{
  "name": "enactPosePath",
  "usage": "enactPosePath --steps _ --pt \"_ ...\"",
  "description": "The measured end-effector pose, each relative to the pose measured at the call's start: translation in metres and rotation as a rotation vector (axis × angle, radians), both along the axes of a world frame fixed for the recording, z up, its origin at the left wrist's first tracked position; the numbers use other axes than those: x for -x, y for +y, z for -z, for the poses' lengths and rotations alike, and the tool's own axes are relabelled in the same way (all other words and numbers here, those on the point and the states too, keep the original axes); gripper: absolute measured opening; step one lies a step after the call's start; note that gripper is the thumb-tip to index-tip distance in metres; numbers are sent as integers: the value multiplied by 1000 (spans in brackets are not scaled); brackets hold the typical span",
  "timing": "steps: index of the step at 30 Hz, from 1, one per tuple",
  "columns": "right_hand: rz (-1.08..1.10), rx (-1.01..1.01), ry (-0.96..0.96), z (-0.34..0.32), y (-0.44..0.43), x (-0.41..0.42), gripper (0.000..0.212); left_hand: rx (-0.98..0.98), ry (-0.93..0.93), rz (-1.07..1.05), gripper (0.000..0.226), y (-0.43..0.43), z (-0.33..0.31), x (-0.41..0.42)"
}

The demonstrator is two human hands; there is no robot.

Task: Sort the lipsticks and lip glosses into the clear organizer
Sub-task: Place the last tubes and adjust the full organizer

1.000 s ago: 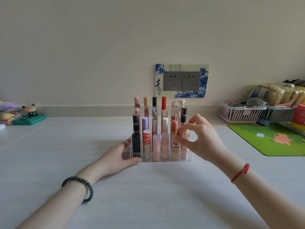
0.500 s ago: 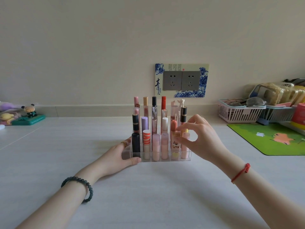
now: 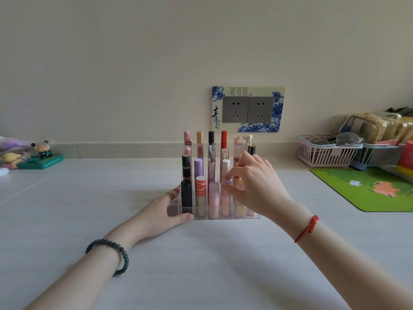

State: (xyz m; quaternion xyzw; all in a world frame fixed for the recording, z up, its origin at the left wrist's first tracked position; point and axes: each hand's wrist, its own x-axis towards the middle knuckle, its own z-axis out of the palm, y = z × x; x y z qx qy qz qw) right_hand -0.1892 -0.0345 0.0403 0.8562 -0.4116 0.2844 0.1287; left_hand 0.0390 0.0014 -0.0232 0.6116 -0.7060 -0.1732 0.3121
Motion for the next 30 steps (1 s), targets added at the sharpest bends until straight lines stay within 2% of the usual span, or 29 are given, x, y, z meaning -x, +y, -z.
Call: enactPosePath --steps 30 --pt "14 8 -95 0 -3 2 30 -26 8 -9 82 0 0 0"
